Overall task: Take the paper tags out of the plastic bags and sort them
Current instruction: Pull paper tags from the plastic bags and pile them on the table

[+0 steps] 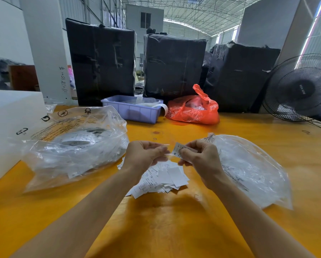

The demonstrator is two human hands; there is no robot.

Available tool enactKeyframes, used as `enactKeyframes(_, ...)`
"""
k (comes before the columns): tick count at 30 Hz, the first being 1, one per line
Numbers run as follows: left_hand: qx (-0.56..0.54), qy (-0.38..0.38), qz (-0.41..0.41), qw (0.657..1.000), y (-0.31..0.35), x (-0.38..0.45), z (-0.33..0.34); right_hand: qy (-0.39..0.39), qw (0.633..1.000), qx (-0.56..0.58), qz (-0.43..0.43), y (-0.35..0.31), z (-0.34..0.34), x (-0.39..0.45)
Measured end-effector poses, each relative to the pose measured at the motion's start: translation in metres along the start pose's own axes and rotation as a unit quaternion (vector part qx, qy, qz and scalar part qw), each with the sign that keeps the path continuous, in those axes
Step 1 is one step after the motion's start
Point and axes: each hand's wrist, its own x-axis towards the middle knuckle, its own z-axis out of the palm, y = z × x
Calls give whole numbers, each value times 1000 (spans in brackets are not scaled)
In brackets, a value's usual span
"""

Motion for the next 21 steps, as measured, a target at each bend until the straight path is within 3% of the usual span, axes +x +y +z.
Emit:
enactKeyframes(6, -4, -2, 0, 1000, 0, 0, 1, -25, 1000, 9, 11, -1, 2, -2)
enactKeyframes(12, -22, 1, 1, 1000, 0, -1, 1, 17, 999, 33, 8, -1, -1, 1)
enactKeyframes(21, -35, -2, -1, 999, 0, 0, 1, 13, 999, 44, 3, 0, -2, 1)
